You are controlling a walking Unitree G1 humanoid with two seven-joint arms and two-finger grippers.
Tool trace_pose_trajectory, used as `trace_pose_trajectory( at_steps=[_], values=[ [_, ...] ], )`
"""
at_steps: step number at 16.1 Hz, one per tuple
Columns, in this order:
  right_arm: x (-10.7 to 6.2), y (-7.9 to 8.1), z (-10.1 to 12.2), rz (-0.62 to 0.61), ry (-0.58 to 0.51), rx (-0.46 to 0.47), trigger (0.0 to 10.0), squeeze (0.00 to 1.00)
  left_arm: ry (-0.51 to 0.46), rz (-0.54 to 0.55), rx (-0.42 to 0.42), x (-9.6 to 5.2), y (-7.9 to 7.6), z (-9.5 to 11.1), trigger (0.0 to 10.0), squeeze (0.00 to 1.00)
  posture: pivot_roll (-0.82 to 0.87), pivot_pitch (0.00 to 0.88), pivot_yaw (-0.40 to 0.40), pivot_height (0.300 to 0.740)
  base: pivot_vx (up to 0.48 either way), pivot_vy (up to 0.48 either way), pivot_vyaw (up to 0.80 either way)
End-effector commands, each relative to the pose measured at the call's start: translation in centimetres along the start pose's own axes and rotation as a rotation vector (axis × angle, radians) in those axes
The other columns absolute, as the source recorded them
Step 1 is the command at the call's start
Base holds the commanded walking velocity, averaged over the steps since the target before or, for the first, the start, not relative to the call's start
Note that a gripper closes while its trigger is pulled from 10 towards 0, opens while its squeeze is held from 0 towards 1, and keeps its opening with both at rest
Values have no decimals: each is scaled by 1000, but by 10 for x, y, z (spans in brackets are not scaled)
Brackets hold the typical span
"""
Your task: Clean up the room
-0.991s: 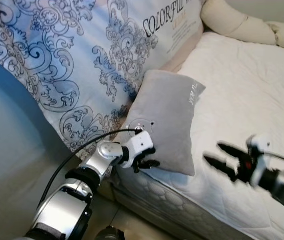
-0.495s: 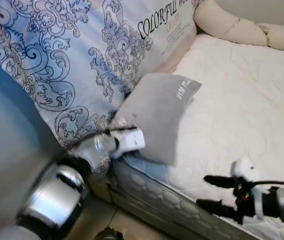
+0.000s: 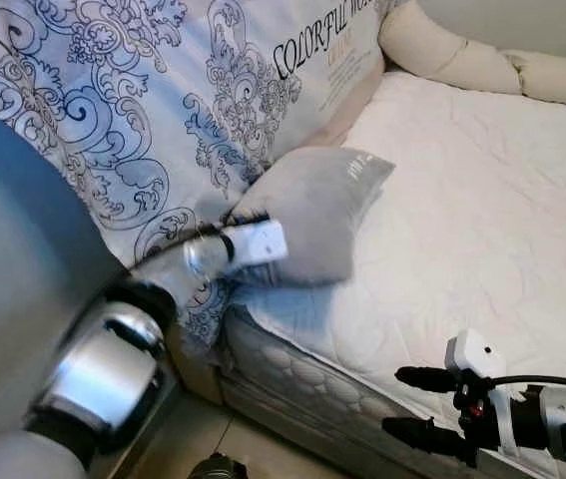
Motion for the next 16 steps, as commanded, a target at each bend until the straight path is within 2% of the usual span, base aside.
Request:
trace_pose_trajectory(
  at_steps=[1, 3, 4, 5, 6, 7, 9, 10, 11, 12, 13, 14, 15, 16],
  values=[
    [0, 1, -1, -7, 17, -15, 10000, 0, -35, -31, -71, 2, -10, 4, 10000, 0, -79, 0, 22, 740, 0, 0, 0],
    [1, 1, 0, -9, 14, -7, 10000, 0, -93, -60, -207, 3, -21, 9, 10000, 0, -84, 0, 25, 740, 0, 0, 0],
    [0, 1, 0, -12, 12, -2, 10000, 0, -142, -73, -295, 1, -20, 14, 10000, 0, -85, 0, 25, 740, 0, 0, 0],
    [-1, 1, -1, -17, 7, 5, 10000, 0, -273, -95, -439, -5, -11, 29, 10000, 1000, -85, 0, 34, 740, 0, 0, 0],
    [-1, 2, -1, -18, 5, 6, 10000, 0, -300, -105, -458, -6, -10, 33, 10000, 1000, -85, 0, 34, 740, 0, 0, 0],
    [0, 0, 2, -37, -24, 20, 10000, 0, -425, -189, -518, -16, -10, 47, 10000, 1000, -82, 0, 46, 740, 0, 0, 0],
    [0, 1, 2, -53, -42, 31, 10000, 0, -511, -230, -552, -27, -5, 54, 10000, 1000, -77, 0, 57, 740, 0, 0, 0],
    [0, 2, 3, -56, -47, 34, 10000, 0, -523, -236, -559, -29, -4, 55, 10000, 1000, -75, 0, 59, 740, 0, 0, 0],
    [-1, 0, 5, -70, -62, 36, 10000, 0, -547, -249, -591, -33, -2, 57, 10000, 455, -72, 0, 62, 740, 0, 0, 0],
    [-2, -4, 13, -105, -108, 39, 10000, 0, -586, -242, -697, -39, 4, 58, 10000, 0, -72, 0, 69, 740, 0, 0, 0],
    [-2, -12, 24, -174, -169, 40, 10000, 0, -602, -167, -806, -42, 11, 55, 10000, 0, -77, 0, 79, 740, 0, 0, 0],
    [-3, -14, 29, -200, -195, 30, 10000, 0, -592, -130, -837, -43, 12, 52, 10000, 0, -78, 0, 80, 740, 0, 0, 0],
    [-4, -19, 35, -263, -231, 16, 10000, 0, -550, -38, -875, -44, 15, 42, 10000, 0, -80, 0, 83, 740, 0, 0, 0],
    [-6, -24, 40, -326, -267, 26, 10000, 0, -479, 75, -878, -46, 16, 29, 10000, 0, -83, 0, 84, 740, 0, 0, 0]
  ],
)
Point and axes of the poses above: a point about 5 cm out from each wrist's last joint towards the gripper, its own x axis pointing out of the wrist towards the gripper, its own z axis along the axis of the wrist's last joint, y = z × x, the point moved 6 cm from there along x, pointing out of the wrist towards the gripper, and after that the axes turned 1 degree about x, right-handed, at the moved point
